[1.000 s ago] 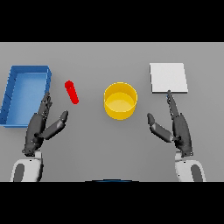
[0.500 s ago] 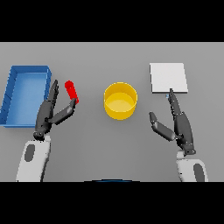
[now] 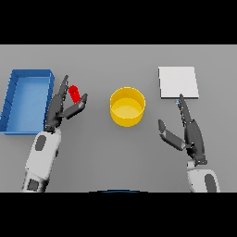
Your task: Pick up the red beaker and tilt it to pour out 1 green nut into yellow bowl. Pick up the yellow bowl and place it on the metallic measuring scale.
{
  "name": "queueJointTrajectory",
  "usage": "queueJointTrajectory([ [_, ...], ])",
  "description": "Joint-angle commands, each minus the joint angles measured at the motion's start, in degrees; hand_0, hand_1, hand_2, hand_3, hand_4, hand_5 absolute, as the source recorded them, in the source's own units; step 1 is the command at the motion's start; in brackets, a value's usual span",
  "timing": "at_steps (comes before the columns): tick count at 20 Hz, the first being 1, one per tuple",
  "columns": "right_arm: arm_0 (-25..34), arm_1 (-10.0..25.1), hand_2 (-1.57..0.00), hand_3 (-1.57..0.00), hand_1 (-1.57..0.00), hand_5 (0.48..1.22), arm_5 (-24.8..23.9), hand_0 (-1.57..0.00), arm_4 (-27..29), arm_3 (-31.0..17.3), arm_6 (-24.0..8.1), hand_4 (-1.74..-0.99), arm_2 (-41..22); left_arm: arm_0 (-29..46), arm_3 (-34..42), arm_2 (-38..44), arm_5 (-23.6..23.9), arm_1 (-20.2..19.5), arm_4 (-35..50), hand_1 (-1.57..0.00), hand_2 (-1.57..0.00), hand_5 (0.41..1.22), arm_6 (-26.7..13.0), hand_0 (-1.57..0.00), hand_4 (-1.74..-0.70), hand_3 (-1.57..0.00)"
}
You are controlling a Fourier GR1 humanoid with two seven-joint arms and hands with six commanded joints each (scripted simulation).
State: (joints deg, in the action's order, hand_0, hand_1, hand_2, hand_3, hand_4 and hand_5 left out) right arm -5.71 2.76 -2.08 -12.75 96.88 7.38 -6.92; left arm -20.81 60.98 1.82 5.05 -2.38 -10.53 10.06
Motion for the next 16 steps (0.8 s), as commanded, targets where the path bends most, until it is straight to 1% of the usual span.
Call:
queueJointTrajectory([
  [1, -0.29, 0.3, 0.0, 0.0, 0.0, 0.679, 0.17, 0.0, 0.4, 0.2, -0.33, -1.247, 0.35, -1.07, -1.22, 0.09, 0.49, -0.1, -0.47, 0.0, 0.0, 0.649, 0.77, 0.0, -1.23, 0.0],
  [2, 0.57, 0.07, 0.0, 0.0, 0.0, 0.683, -0.08, 0.0, 0.36, -0.07, -1.56, -1.25, 0.43, -2.1, -2.74, 0.1, 0.69, -0.01, -0.83, 0.0, 0.0, 0.657, 1.8, 0.0, -1.24, 0.0],
  [3, -0.05, 0.2, 0.0, 0.0, 0.0, 0.686, 0.43, 0.0, 0.65, 0.05, -1.2, -1.257, 0.31, -3.68, -5.02, 0.46, 1.02, 0.15, -0.99, 0.0, 0.0, 0.661, 1.84, 0.0, -1.25, 0.0],
  [5, -0.2, -0.21, 0.0, 0.0, 0.0, 0.692, 0.2, 0.0, 0.61, 0.43, -0.91, -1.267, 0.14, -5.34, -6.71, 0.45, 1.55, 0.35, -1.51, 0.0, 0.0, 0.671, 2.64, 0.0, -1.26, 0.0],
  [7, -0.54, -0.38, 0.0, 0.0, 0.0, 0.691, 0.2, 0.0, 0.67, 0.5, -0.38, -1.262, 0.03, -7.46, -9.49, 0.72, 2.43, 0.55, -2.1, 0.0, 0.0, 0.68, 3.06, 0.0, -1.26, 0.0],
  [8, -0.08, 0.04, 0.0, 0.0, 0.0, 0.69, 0.21, 0.0, 0.82, 0.09, -0.75, -1.261, 0.54, -8.2, -10.38, 1.03, 2.66, 0.32, -2.15, 0.0, 0.0, 0.684, 3.64, 0.0, -1.26, 0.0],
  [9, -0.52, 0.15, 0.0, 0.0, 0.0, 0.691, 0.38, 0.0, 0.88, 0.51, -0.17, -1.265, 0.42, -9.18, -12.04, 1.62, 3.04, 0.45, -1.96, 0.0, 0.0, 0.692, 4.6, 0.0, -1.27, 0.0],
  [10, -0.76, -0.03, 0.0, 0.0, 0.0, 0.691, -0.11, 0.0, 0.23, 0.93, -0.26, -1.259, 0.15, -9.66, -13.43, 2.08, 3.91, 1.16, -1.83, -0.02, -0.04, 0.715, 6.39, 0.0, -1.3, 0.0],
  [11, -0.73, -0.08, 0.0, 0.0, 0.0, 0.691, -0.45, 0.0, 0.01, 1.42, -0.45, -1.255, 0.16, -10.26, -14.0, 2.51, 4.42, 1.51, -1.58, -0.14, -0.15, 0.741, 7.37, -0.09, -1.32, -0.05],
  [12, -0.28, -0.2, 0.0, 0.0, 0.0, 0.69, -0.71, 0.0, -0.27, 0.66, -0.54, -1.252, 0.2, -10.25, -14.67, 3.12, 5.19, 2.0, -1.2, -0.36, -0.36, 0.77, 8.54, -0.32, -1.35, -0.22],
  [13, 0.03, -0.39, 0.0, 0.0, 0.0, 0.688, -0.66, 0.0, -0.26, 0.43, -1.1, -1.247, 0.08, -10.75, -15.53, 3.59, 6.1, 2.21, -1.19, -0.61, -0.6, 0.86, 7.88, -0.57, -1.42, -0.42],
  [14, -0.05, 0.33, 0.0, 0.0, 0.0, 0.692, -0.31, 0.0, -0.09, 0.57, -0.72, -1.245, 0.41, -11.14, -16.28, 3.6, 6.17, 2.4, -1.55, -0.8, -0.79, 0.933, 9.02, -0.77, -1.48, -0.58],
  [15, 0.3, 0.7, 0.0, 0.0, 0.0, 0.695, -0.2, 0.0, -0.03, 0.33, -0.78, -1.241, 0.65, -11.38, -16.75, 3.63, 5.75, 2.59, -1.7, -0.95, -0.95, 0.99, 10.68, -0.93, -1.53, -0.76],
  [16, 0.23, 0.39, 0.0, 0.0, 0.0, 0.693, -0.06, 0.0, 0.2, 0.61, -1.11, -1.24, 0.45, -11.81, -17.2, 4.0, 5.65, 2.69, -1.73, -1.08, -1.07, 1.036, 10.98, -1.06, -1.57, -0.89],
])
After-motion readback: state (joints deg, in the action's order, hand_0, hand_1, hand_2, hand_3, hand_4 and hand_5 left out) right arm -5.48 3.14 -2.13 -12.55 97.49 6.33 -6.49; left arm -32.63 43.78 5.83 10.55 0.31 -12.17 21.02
